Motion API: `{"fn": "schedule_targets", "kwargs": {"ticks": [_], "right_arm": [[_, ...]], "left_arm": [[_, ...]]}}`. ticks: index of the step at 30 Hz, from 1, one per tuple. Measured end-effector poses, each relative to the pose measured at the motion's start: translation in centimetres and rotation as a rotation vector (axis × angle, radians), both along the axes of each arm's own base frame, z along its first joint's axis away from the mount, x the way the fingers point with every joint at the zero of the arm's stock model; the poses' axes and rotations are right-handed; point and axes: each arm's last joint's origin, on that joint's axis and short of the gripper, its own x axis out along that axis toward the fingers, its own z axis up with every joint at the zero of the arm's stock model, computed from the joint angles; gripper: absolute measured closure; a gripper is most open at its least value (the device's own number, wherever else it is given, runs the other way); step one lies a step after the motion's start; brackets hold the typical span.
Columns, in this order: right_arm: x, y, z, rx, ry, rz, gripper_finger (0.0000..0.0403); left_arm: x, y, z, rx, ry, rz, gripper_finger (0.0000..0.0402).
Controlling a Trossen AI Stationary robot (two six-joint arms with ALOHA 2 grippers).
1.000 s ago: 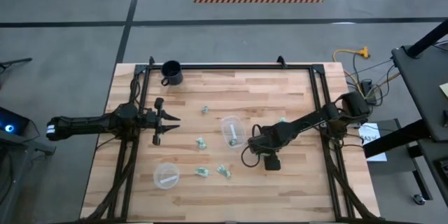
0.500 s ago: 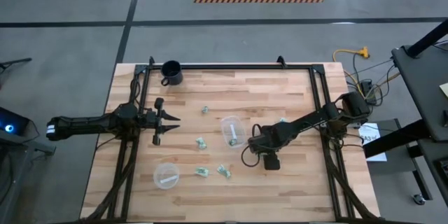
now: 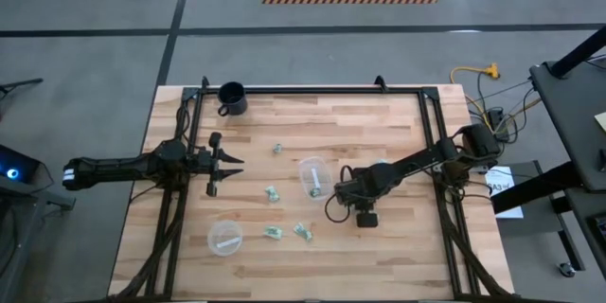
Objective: Pick and place items into bin
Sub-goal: Put the stevia packet into the transparent bin
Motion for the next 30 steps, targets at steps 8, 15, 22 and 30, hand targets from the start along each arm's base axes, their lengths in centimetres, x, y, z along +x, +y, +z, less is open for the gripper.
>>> {"fn": "schedule_targets", "kwargs": {"ticks": [8,15,22,30], "right_arm": [[0.2,-0.7,0.0,0.018,0.002,-0.014,0.0393],[0.9,-1.0,1.2,0.001,-0.054,-0.003,0.0395],[1.4,-1.2,2.8,-0.024,-0.066,0.027,0.0395],[2.3,-1.3,5.9,-0.132,-0.054,0.056,0.0395]], "left_arm": [[0.0,0.0,0.0,0.000,-0.001,0.000,0.0308],[0.0,0.0,0.0,0.000,0.000,0.000,0.0308],[0.0,0.0,0.0,0.000,-0.001,0.000,0.0308],[0.0,0.0,0.0,0.000,-0.001,0.000,0.0308]]}}
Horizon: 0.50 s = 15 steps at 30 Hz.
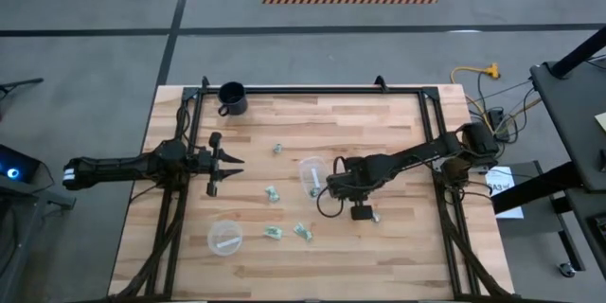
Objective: Pick and place items into bin
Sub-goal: Put the stevia packet into the transparent bin
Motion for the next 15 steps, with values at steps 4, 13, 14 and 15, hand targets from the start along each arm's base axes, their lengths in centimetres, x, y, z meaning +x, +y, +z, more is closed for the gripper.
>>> {"fn": "schedule_targets", "kwargs": {"ticks": [4,13,14,15], "right_arm": [[0.8,-0.2,1.9,-0.029,-0.027,0.023,0.0395],[2.6,-1.5,5.4,-0.039,-0.119,0.076,0.0395],[2.8,-1.8,5.7,-0.040,-0.130,0.077,0.0395],[3.0,-2.1,6.0,-0.042,-0.140,0.078,0.0395]], "left_arm": [[0.0,0.0,0.0,0.000,0.001,0.000,0.0308],[0.0,0.0,0.0,0.000,0.000,0.000,0.0308],[0.0,0.0,0.0,0.000,0.001,0.000,0.0308],[0.0,0.0,0.0,0.000,0.000,0.000,0.0308]]}}
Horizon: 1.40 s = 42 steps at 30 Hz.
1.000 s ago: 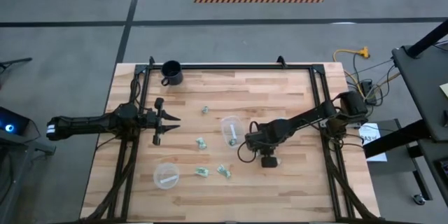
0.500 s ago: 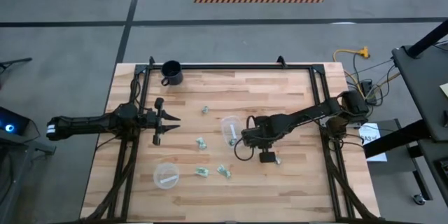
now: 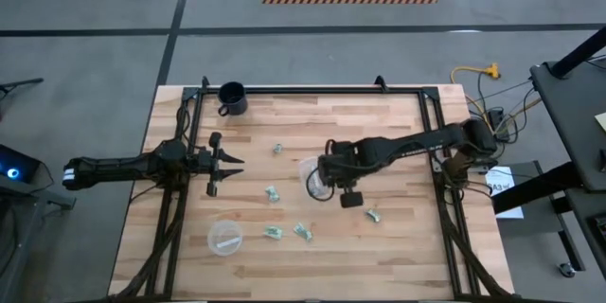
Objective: Pick and place items into bin
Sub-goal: Put the stevia packet into the transparent bin
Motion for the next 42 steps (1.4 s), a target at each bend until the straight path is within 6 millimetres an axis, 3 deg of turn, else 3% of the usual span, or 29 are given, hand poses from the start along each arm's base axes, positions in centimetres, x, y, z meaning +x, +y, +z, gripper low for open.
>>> {"fn": "schedule_targets", "kwargs": {"ticks": [6,12,26,37,42], "right_arm": [[0.9,-2.0,0.8,-0.008,-0.028,0.006,0.0395],[2.7,-3.4,-0.2,-0.009,0.020,0.033,0.0395],[7.2,-3.6,-2.9,-0.002,0.070,0.092,0.0395],[7.4,-3.6,-3.5,0.000,0.093,0.089,0.0391],[7.4,-3.6,-3.4,-0.002,0.092,0.092,0.0360]], "left_arm": [[0.0,0.0,0.0,0.000,0.000,0.000,0.0308],[0.0,0.0,0.0,0.000,-0.001,0.000,0.0308],[0.0,0.0,0.0,0.000,0.000,0.000,0.0308],[0.0,0.0,0.0,0.000,0.000,0.000,0.0308],[0.0,0.0,0.0,0.000,0.000,0.000,0.0308]]}}
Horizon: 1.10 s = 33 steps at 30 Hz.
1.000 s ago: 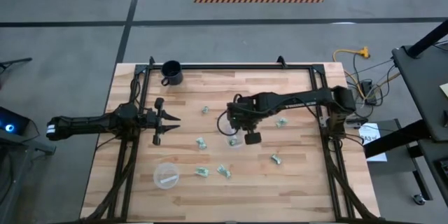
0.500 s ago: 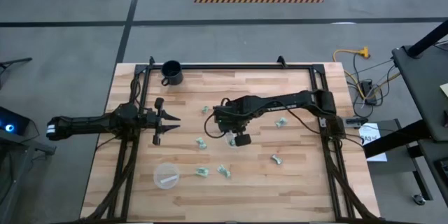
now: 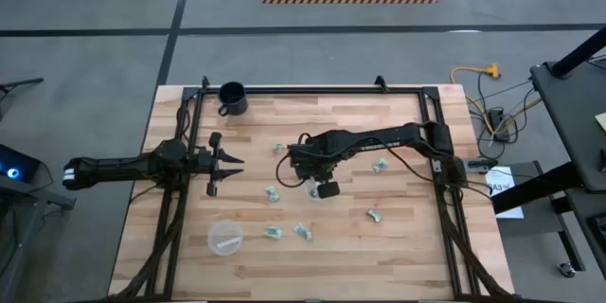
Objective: Pick and place items into bin
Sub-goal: Put the stevia packet into the transparent bin
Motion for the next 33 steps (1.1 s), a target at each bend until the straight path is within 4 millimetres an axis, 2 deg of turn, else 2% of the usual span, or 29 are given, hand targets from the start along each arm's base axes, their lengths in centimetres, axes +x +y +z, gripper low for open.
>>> {"fn": "schedule_targets", "kwargs": {"ticks": [10,18,26,33], "right_arm": [[0.00,0.00,0.02,0.001,-0.001,-0.008,0.0258],[0.00,0.13,0.02,0.002,-0.001,-0.009,0.0194],[0.00,0.14,0.04,0.007,-0.004,-0.038,0.0160],[-0.82,0.34,0.04,0.027,0.071,-0.216,0.0154]], "left_arm": [[0.00,0.00,-0.01,0.000,0.000,0.000,0.0308],[0.00,0.00,-0.01,0.000,0.000,0.000,0.0308],[0.00,0.00,-0.01,0.000,0.000,0.000,0.0308],[0.00,0.00,0.00,0.000,0.000,0.000,0.0308]]}}
